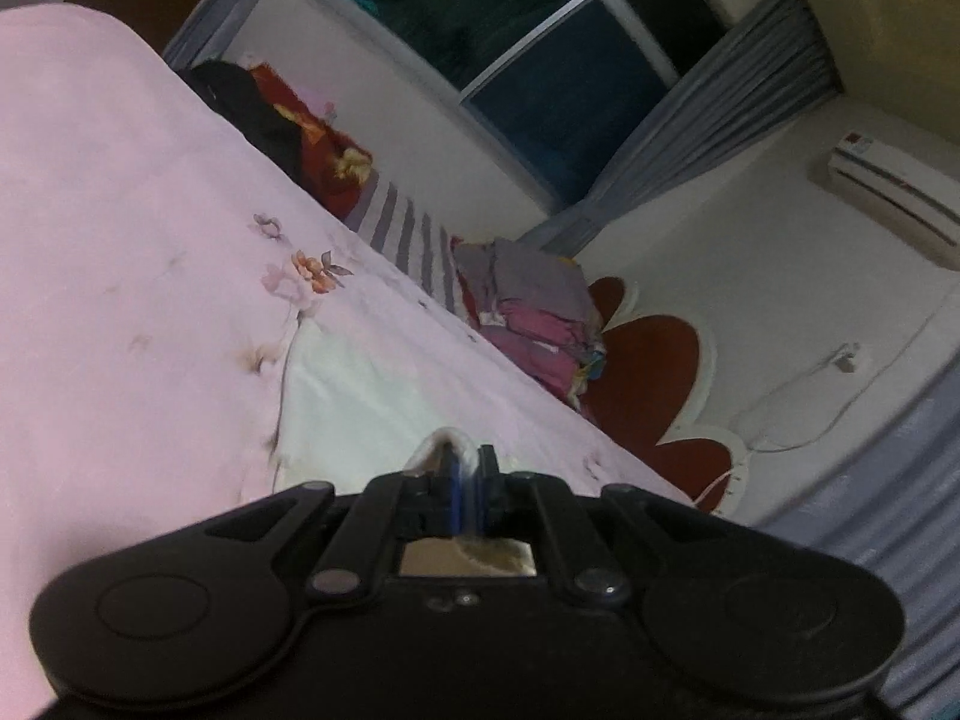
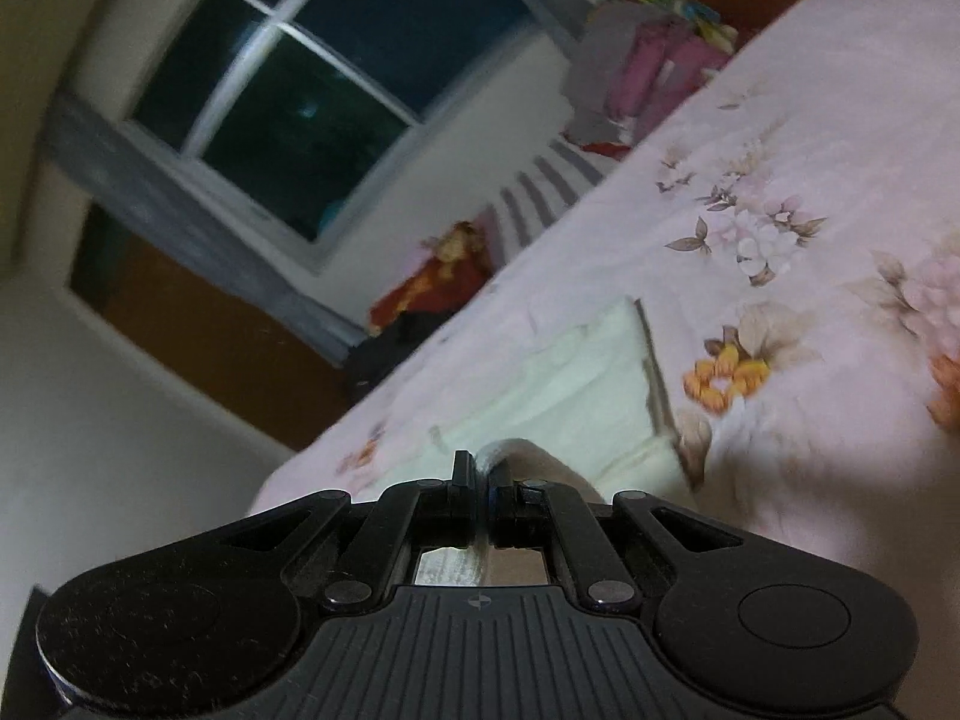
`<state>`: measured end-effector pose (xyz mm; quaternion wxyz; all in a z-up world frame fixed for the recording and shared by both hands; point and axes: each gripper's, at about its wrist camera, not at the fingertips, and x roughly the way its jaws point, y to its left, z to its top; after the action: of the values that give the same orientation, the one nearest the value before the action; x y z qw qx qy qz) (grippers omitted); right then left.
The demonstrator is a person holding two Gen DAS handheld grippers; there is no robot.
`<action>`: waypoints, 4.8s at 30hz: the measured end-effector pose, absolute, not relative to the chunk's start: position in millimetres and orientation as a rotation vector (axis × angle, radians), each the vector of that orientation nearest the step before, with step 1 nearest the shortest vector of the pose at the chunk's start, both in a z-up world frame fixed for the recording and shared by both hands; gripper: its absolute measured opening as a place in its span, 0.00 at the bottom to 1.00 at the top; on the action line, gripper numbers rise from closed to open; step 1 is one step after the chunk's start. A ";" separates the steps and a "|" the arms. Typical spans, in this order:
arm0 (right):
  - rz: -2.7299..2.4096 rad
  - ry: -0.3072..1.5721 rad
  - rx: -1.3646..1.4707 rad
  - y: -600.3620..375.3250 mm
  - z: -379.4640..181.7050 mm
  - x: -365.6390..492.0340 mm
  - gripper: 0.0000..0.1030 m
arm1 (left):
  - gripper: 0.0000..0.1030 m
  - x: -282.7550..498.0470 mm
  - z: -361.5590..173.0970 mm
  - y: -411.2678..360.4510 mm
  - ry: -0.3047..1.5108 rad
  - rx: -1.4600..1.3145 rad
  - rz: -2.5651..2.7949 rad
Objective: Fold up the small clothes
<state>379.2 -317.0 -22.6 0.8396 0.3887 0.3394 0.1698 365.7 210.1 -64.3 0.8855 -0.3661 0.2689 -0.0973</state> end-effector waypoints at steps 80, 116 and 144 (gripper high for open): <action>0.205 0.780 0.087 -186.0 -127.9 525.3 0.00 | 0.26 539.5 -157.0 120.4 0.717 -0.113 -0.261; 0.418 0.791 -0.036 -137.0 -136.5 435.4 0.39 | 0.63 449.5 -147.3 52.1 0.723 0.065 -0.242; 0.457 0.830 0.169 -145.2 -125.9 346.6 0.24 | 0.60 367.4 -152.3 44.5 0.760 -0.131 -0.163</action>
<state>346.6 -145.2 -125.9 0.8864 0.0815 0.3992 0.2200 367.4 44.5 -152.3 0.9233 -0.0639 0.3703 -0.0796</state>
